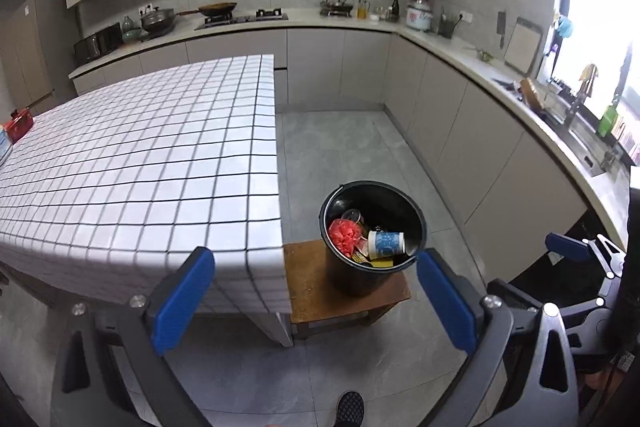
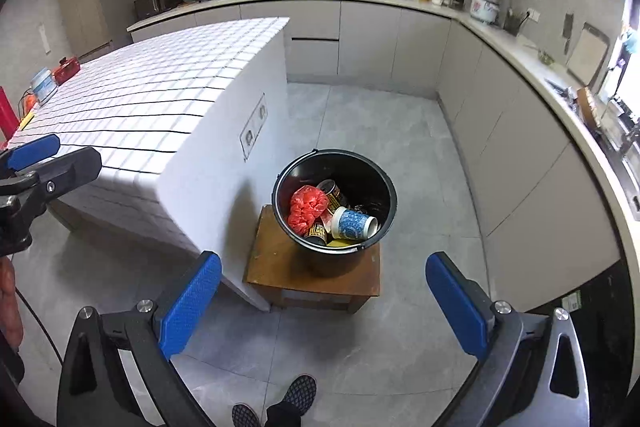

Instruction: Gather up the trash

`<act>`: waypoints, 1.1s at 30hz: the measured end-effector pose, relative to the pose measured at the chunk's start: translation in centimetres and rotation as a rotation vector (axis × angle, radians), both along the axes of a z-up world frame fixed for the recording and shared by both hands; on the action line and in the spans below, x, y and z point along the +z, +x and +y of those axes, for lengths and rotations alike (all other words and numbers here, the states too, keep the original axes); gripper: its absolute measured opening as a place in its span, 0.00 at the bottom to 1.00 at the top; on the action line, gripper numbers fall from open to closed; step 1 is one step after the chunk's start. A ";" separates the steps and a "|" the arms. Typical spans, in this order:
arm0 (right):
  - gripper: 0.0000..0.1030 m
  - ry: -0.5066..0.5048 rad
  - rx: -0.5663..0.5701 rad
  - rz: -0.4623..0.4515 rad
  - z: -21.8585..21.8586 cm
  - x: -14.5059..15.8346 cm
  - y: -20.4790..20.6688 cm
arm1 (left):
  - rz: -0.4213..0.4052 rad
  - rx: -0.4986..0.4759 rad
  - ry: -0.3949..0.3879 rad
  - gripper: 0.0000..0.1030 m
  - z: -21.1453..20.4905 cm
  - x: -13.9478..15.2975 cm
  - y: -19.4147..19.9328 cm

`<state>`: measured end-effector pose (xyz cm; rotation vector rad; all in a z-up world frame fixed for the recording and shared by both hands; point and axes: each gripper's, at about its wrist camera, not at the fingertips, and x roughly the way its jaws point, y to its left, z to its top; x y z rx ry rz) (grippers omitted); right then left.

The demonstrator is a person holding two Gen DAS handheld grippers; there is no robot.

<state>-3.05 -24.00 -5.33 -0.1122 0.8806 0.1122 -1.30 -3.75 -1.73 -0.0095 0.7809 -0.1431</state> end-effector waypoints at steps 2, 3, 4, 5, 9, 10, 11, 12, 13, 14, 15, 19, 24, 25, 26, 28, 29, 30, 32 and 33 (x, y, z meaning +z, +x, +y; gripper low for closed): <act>1.00 0.001 -0.004 -0.018 0.6 1.1 -1.8 | -0.012 0.010 0.002 0.99 0.7 0.4 -1.0; 1.00 0.001 -0.005 -0.027 0.9 1.5 -2.6 | -0.015 0.015 -0.004 0.99 1.0 0.5 -1.5; 1.00 0.002 -0.003 -0.034 1.1 1.8 -3.2 | -0.021 0.013 -0.010 0.99 1.3 0.6 -1.9; 1.00 -0.006 -0.004 -0.040 1.4 2.2 -3.9 | -0.028 0.015 -0.016 0.99 1.5 0.7 -2.2; 1.00 -0.014 -0.012 -0.056 1.8 3.1 -5.8 | -0.045 0.005 -0.014 0.99 1.7 1.0 -3.4; 1.00 -0.012 -0.017 -0.060 1.7 3.3 -6.0 | -0.050 0.001 -0.014 0.99 1.6 1.1 -3.7; 1.00 -0.004 -0.022 -0.066 1.6 3.5 -6.2 | -0.054 -0.002 -0.011 0.99 1.5 1.2 -3.9; 1.00 0.002 -0.027 -0.069 1.5 3.6 -6.4 | -0.059 -0.005 -0.007 0.99 1.5 1.2 -4.1; 1.00 0.013 -0.034 -0.072 1.3 3.8 -6.4 | -0.063 -0.009 -0.003 0.99 1.4 1.2 -4.3; 1.00 0.020 -0.040 -0.072 1.1 3.8 -6.4 | -0.066 -0.010 0.000 0.99 1.4 1.3 -4.4; 1.00 0.023 -0.045 -0.072 1.0 4.0 -6.3 | -0.067 -0.011 -0.001 0.99 1.4 1.4 -4.7; 1.00 0.023 -0.046 -0.081 1.0 4.3 -6.5 | -0.078 -0.022 -0.003 0.99 1.1 1.7 -4.7; 1.00 0.017 -0.041 -0.083 1.2 4.4 -6.4 | -0.086 -0.025 -0.006 0.99 0.8 1.6 -4.7; 1.00 0.017 -0.041 -0.083 1.2 4.4 -6.4 | -0.087 -0.026 -0.008 0.99 0.8 1.6 -4.7; 1.00 0.020 -0.041 -0.084 1.2 4.4 -6.3 | -0.086 -0.026 -0.008 0.99 0.8 1.6 -4.6; 1.00 0.021 -0.044 -0.084 1.1 4.5 -6.3 | -0.088 -0.026 -0.007 0.99 0.8 1.6 -4.6; 1.00 0.022 -0.045 -0.085 1.0 4.5 -6.2 | -0.089 -0.026 -0.007 0.99 0.7 1.6 -4.7; 1.00 0.022 -0.047 -0.086 0.9 4.5 -6.3 | -0.089 -0.025 -0.006 0.99 0.7 1.7 -4.6; 1.00 0.021 -0.049 -0.086 0.9 4.5 -6.2 | -0.088 -0.027 -0.005 0.99 0.8 1.6 -4.6; 1.00 0.021 -0.049 -0.086 0.9 4.6 -6.1 | -0.089 -0.027 -0.007 0.99 0.8 1.7 -4.6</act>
